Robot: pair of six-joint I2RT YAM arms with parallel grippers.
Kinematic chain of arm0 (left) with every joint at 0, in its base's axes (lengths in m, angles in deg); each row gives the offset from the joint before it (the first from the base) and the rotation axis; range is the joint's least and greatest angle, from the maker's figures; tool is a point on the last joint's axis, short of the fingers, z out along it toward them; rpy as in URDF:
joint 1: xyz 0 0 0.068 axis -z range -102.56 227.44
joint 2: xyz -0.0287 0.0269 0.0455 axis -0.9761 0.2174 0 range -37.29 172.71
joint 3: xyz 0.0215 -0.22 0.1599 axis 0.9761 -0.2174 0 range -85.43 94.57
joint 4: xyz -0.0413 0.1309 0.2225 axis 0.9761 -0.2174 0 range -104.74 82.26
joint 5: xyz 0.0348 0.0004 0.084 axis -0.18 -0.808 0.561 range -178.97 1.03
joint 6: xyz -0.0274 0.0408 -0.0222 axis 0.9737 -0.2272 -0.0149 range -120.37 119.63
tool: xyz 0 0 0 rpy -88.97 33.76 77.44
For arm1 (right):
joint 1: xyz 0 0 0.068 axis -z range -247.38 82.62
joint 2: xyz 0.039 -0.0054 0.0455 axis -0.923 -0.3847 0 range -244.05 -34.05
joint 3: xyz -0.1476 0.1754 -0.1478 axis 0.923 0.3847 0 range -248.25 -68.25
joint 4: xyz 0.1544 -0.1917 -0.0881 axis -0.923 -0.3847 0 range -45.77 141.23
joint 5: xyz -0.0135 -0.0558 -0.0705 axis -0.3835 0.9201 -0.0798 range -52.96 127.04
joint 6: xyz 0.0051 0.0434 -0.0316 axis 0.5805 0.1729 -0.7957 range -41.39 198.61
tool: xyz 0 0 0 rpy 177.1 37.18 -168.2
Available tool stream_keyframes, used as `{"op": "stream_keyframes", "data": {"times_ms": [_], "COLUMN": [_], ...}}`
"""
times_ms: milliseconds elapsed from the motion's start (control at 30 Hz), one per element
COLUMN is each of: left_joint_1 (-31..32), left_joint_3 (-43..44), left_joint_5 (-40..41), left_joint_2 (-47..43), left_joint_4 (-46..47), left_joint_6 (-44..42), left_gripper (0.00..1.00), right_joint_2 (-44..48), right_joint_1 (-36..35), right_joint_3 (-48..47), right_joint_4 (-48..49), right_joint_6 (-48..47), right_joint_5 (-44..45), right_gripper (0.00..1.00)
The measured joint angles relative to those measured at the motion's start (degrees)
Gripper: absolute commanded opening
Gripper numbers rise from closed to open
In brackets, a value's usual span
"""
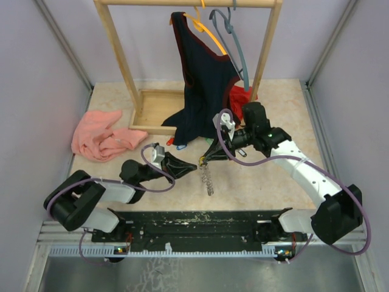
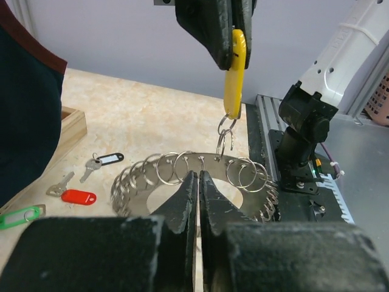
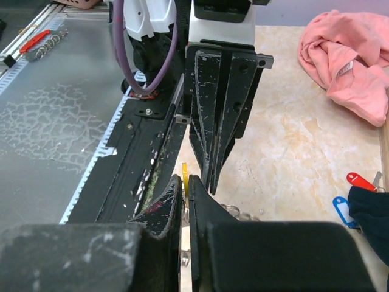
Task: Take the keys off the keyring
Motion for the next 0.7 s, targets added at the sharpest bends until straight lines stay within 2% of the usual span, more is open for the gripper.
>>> {"op": "stream_keyframes", "data": {"times_ms": [167, 233, 467, 700], "left_joint_1": [0.0, 0.0, 0.0, 0.6], "left_joint_3": [-0.1, -0.8, -1.9, -0.5], "left_joint_5": [0.6, 0.9, 0.7, -0.2], "left_joint_2": [0.3, -0.2, -7.0, -9.9], "left_joint_4": [0.0, 0.0, 0.0, -1.8], "left_joint_6": [-0.2, -0.5, -4.2, -9.9], "left_gripper": [0.29, 0.34, 0.41, 0.41], "right_joint_2": [0.0, 0.0, 0.0, 0.0], "right_joint_1": [0.0, 0.0, 0.0, 0.0], "right_joint_3": [0.0, 0.0, 0.0, -0.3], "right_joint_4": [0.0, -0.2, -1.4, -1.8], "right_joint_6": [0.3, 0.2, -0.2, -0.3], "right_joint_5": [0.2, 0.2, 0.7, 0.8], "right_gripper": [0.0, 0.0, 0.0, 0.0]}}
